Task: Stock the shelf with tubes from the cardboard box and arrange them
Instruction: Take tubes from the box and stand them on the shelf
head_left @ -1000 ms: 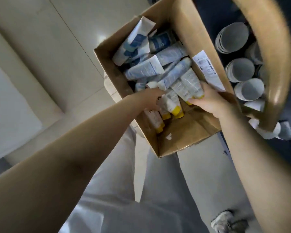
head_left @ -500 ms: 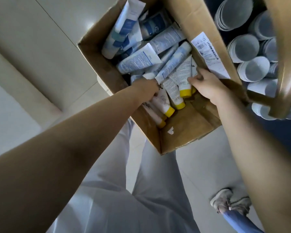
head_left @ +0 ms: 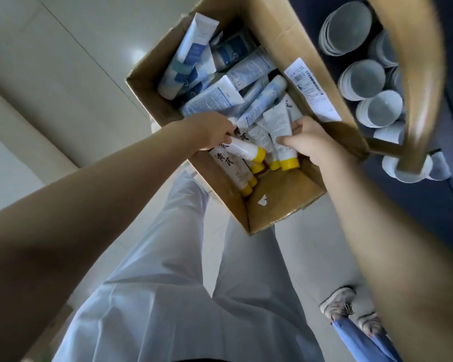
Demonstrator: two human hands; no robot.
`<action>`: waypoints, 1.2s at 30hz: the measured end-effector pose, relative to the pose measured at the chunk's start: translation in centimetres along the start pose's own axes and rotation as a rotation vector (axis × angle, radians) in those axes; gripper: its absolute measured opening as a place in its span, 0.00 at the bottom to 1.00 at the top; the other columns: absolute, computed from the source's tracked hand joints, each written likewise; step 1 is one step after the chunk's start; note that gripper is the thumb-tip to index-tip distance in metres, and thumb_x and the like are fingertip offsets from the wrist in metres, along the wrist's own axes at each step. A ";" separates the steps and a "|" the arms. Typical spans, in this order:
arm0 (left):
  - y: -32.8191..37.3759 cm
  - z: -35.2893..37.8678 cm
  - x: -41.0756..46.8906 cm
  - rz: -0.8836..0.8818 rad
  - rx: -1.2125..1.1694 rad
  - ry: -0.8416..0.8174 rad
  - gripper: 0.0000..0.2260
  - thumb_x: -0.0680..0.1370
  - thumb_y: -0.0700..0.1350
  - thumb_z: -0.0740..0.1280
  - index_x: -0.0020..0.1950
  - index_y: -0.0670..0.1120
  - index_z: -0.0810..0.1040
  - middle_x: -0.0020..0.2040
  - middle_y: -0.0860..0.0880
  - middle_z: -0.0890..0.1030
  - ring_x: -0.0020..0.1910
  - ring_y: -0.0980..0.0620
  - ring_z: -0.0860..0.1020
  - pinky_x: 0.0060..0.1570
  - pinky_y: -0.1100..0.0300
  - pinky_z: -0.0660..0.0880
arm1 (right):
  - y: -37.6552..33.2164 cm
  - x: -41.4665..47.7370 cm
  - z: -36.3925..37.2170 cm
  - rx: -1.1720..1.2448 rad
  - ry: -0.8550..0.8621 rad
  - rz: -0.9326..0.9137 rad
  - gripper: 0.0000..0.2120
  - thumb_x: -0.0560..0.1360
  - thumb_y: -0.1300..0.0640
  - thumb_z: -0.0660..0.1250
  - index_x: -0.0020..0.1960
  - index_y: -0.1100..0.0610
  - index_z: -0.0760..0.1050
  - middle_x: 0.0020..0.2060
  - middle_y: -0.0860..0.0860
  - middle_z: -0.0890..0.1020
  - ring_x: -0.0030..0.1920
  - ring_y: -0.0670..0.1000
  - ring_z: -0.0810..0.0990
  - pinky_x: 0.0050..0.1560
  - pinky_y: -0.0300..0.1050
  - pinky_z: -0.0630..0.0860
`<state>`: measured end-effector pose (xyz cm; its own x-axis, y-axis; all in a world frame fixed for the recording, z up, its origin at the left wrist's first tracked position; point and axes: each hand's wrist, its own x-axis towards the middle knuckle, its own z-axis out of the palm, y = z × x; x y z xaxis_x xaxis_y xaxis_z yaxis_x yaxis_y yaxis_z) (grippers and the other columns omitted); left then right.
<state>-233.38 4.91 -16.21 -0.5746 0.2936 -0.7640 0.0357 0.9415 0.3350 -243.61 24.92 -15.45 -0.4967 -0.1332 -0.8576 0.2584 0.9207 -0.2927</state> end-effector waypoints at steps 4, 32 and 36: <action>0.4 -3.5 -5.4 -0.007 0.087 0.102 0.13 0.82 0.45 0.56 0.65 0.44 0.72 0.61 0.42 0.75 0.59 0.42 0.73 0.51 0.52 0.68 | -0.5 -6.8 -1.9 0.138 0.075 -0.155 0.22 0.67 0.56 0.76 0.58 0.56 0.72 0.50 0.50 0.81 0.51 0.50 0.80 0.54 0.50 0.78; 38.8 -19.3 -27.0 0.440 -0.937 1.118 0.07 0.72 0.47 0.73 0.45 0.48 0.79 0.39 0.54 0.82 0.38 0.60 0.78 0.37 0.67 0.72 | 17.9 -46.9 -19.9 1.060 0.967 -0.686 0.15 0.72 0.60 0.72 0.56 0.53 0.73 0.51 0.46 0.82 0.51 0.44 0.81 0.48 0.41 0.78; 46.9 -17.8 -26.5 0.534 -1.105 1.092 0.06 0.72 0.47 0.73 0.45 0.46 0.81 0.41 0.52 0.83 0.40 0.60 0.80 0.41 0.66 0.75 | 24.6 -50.2 -21.8 1.035 1.080 -0.669 0.17 0.71 0.56 0.74 0.57 0.52 0.74 0.49 0.44 0.82 0.47 0.42 0.80 0.38 0.33 0.76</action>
<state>-231.08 38.33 29.58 -0.9766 -0.1732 0.1275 0.1171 0.0693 0.9907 -230.37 62.20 29.63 -0.9413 0.3288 0.0760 -0.0363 0.1253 -0.9915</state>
